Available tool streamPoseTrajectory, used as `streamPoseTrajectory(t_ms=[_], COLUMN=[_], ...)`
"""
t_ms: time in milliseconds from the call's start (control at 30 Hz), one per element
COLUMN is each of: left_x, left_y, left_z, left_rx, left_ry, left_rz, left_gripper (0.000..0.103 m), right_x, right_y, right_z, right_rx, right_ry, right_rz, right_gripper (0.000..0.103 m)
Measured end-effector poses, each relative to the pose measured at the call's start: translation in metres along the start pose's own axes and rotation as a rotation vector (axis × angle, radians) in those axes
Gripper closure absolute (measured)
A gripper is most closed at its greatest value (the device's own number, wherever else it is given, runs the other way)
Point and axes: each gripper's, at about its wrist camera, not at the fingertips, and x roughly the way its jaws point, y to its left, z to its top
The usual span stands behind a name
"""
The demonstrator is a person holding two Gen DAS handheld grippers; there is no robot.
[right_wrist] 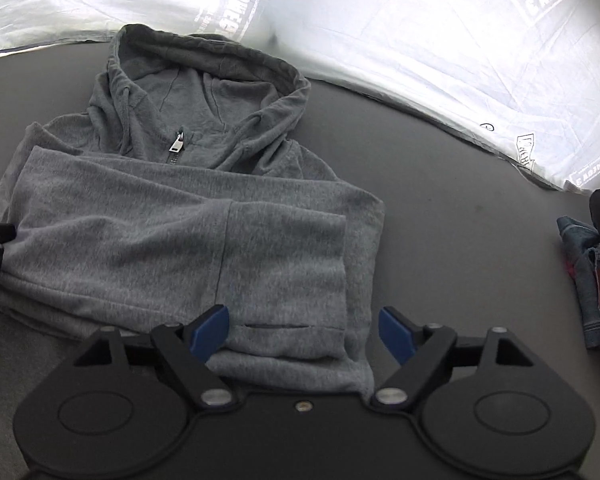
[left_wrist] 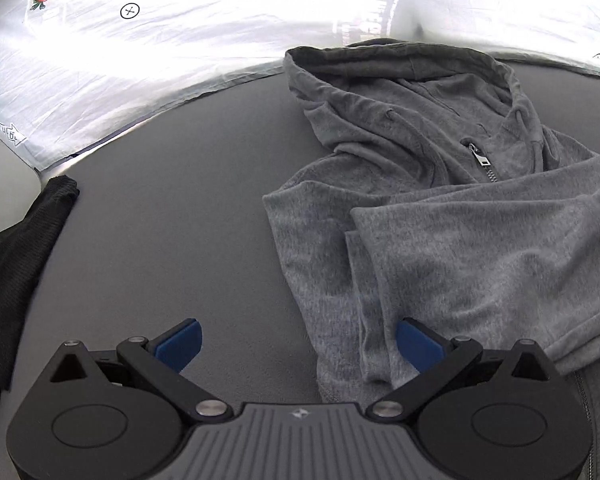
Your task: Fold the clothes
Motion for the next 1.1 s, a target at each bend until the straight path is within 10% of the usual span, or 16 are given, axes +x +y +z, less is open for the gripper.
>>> streamPoseTrajectory(t_ms=[333,633,833,1100], left_x=[0.002,0.058,0.079,0.130], left_y=[0.012,0.033,0.009,-0.007], left_z=[0.038,0.117,0.147,0.143], left_rx=[-0.044,-0.169,-0.007,0.041], left_ry=[0.046,-0.141,-0.244,-0.151], left_rz=[0.042,0.050,0.082,0.093], left_gripper=[0.000,0.000,0.000,0.000], right_x=[-0.004,0.056,0.091,0.135], right_y=[-0.028,-0.026,-0.033,-0.035], right_z=[0.027,0.090,0.129,0.160], right_rx=[-0.112,0.033,0.075,0.026], right_ry=[-0.013,-0.198,-0.238,-0.209], right_rz=[-0.105,-0.051,-0.024,0.020], right_gripper=[0.014,0.013,0.009,0.006])
